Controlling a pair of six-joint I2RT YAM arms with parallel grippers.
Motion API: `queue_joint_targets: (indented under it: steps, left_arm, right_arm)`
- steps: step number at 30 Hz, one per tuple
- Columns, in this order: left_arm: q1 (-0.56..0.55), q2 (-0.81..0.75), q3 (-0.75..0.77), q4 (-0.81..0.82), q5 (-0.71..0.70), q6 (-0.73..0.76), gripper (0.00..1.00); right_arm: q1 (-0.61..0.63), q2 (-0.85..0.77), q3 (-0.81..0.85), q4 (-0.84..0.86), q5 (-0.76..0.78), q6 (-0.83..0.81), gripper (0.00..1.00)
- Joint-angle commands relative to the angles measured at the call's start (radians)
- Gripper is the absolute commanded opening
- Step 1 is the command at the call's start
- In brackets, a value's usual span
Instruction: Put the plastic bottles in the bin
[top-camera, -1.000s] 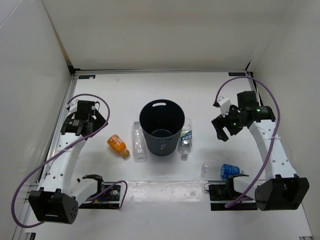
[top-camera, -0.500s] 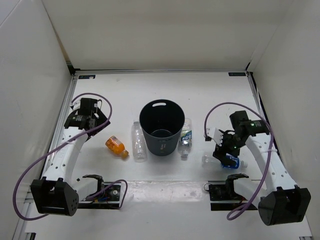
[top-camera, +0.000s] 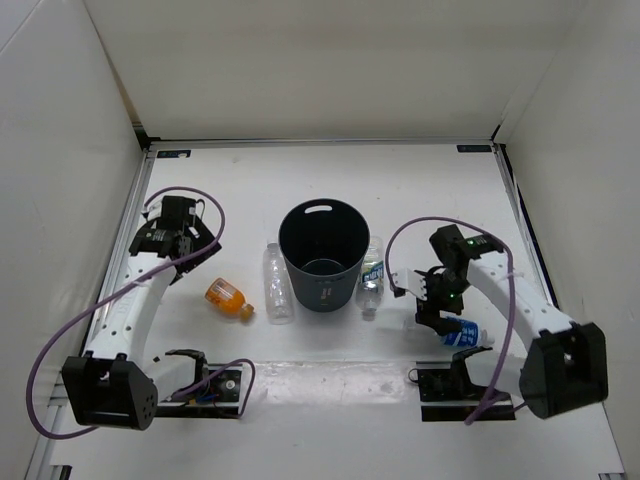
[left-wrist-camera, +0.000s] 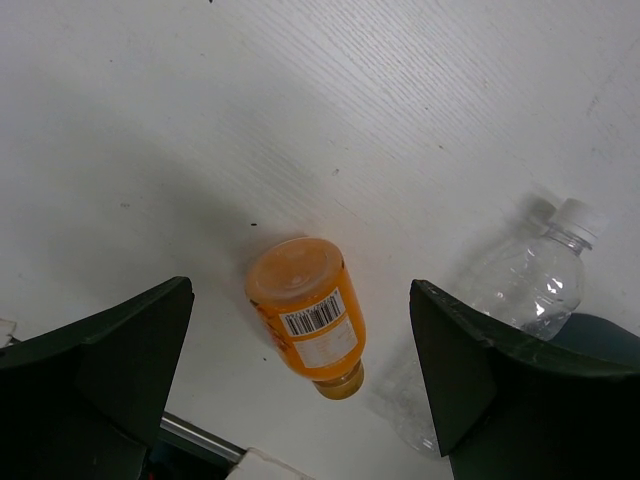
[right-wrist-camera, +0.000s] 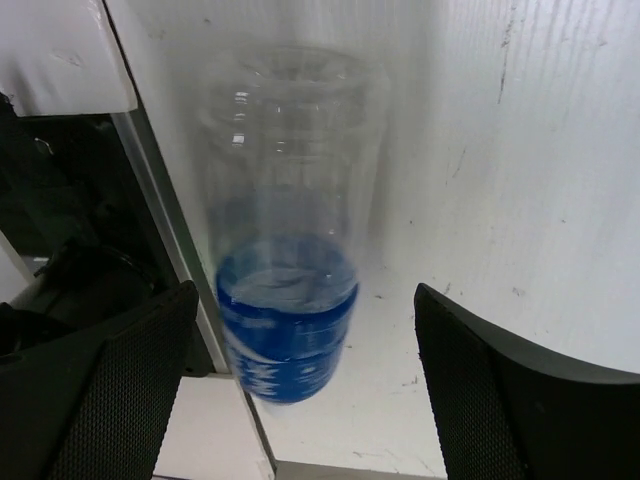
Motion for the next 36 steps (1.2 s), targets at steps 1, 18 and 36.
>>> queue_joint_targets:
  steps: [1, 18, 36]
  left_arm:
    - [0.001, -0.047, -0.006, -0.018, -0.008, -0.001, 1.00]
    - [0.004, -0.121, -0.045, -0.101, -0.040, -0.015, 1.00]
    - [0.006, -0.199, -0.074, -0.194, -0.073, -0.036, 1.00]
  right_arm:
    - [-0.038, 0.081, 0.019, 0.023, -0.019, -0.072, 0.90]
    - [-0.020, 0.238, 0.043, -0.083, -0.073, -0.101, 0.90]
    - [0.083, 0.437, 0.078, 0.071, 0.096, 0.094, 0.70]
